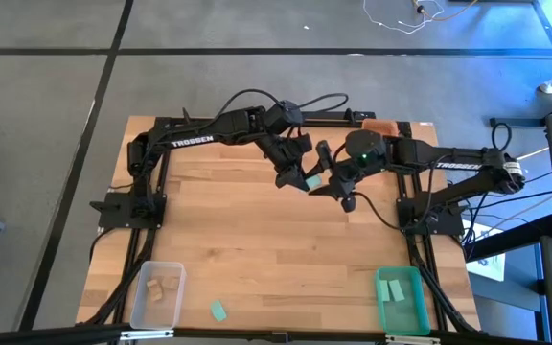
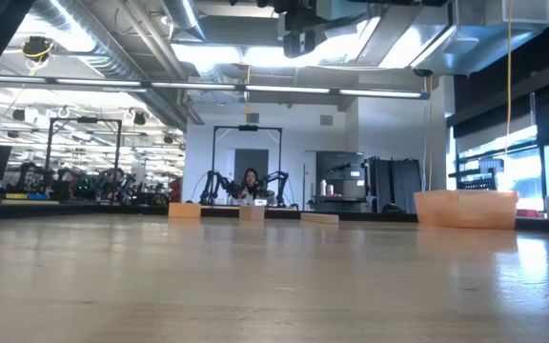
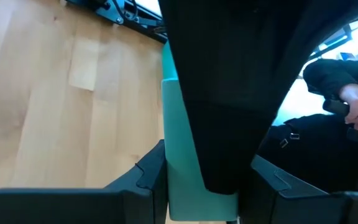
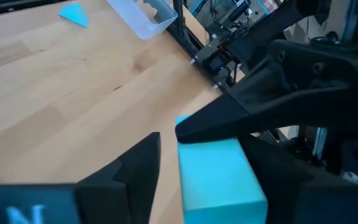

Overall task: Sort & place blocks by color
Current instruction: Put the blue block into the green bin

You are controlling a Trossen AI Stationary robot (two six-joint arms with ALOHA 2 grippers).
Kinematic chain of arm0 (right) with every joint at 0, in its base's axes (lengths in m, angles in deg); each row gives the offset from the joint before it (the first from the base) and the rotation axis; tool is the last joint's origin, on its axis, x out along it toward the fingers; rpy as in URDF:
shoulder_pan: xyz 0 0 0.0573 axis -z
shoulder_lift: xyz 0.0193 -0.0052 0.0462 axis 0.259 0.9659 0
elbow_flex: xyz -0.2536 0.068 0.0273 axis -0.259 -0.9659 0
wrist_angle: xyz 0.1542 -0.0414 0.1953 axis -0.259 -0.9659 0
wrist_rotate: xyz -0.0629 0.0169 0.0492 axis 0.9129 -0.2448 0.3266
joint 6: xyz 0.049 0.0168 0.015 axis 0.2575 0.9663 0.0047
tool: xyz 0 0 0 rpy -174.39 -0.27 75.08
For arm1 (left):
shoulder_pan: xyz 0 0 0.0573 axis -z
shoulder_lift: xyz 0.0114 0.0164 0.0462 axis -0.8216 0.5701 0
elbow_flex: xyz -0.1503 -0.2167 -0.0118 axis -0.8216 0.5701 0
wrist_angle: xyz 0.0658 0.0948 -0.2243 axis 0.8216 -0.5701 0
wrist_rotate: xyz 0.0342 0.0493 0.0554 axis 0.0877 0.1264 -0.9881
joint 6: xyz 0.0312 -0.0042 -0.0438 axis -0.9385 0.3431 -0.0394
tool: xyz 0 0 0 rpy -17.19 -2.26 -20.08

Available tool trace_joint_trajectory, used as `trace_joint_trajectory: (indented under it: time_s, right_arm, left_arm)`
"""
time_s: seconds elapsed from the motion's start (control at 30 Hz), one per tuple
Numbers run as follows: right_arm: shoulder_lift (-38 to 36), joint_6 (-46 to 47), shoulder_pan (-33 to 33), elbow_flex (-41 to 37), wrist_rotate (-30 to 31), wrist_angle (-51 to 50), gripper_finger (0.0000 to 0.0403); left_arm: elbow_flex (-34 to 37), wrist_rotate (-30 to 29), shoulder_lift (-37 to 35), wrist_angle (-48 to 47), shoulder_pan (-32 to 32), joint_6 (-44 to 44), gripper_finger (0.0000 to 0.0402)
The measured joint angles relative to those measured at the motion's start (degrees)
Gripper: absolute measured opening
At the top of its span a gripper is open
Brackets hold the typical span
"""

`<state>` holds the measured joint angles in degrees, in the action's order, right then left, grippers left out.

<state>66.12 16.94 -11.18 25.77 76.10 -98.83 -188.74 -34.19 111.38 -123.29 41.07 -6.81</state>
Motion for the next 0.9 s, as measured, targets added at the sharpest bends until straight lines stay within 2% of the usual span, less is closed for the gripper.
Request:
trace_joint_trajectory:
  time_s: [0.23,0.4,0.63,0.8,0.9]
  right_arm:
    - [0.2,-1.0,0.0,0.1,0.9,0.4,0.0134]
    - [0.2,-0.8,0.0,0.1,0.9,0.3,0.0134]
    - [-0.2,1.6,0.0,0.0,1.2,-1.8,0.0134]
    - [-3.0,4.6,0.0,0.0,5.3,-5.0,0.0134]
    - [-5.5,9.4,0.0,0.0,5.7,-7.1,0.0134]
  left_arm:
    - [0.0,0.7,0.0,-0.2,0.0,0.0,0.0124]
    - [0.0,0.6,0.0,-0.2,0.0,0.0,0.0126]
    - [0.0,0.6,0.0,-0.5,-0.8,-1.2,0.0191]
    - [0.0,3.2,0.0,-2.3,-3.2,-3.4,0.0196]
    - [0.0,1.8,0.0,-4.6,-4.7,-6.7,0.0196]
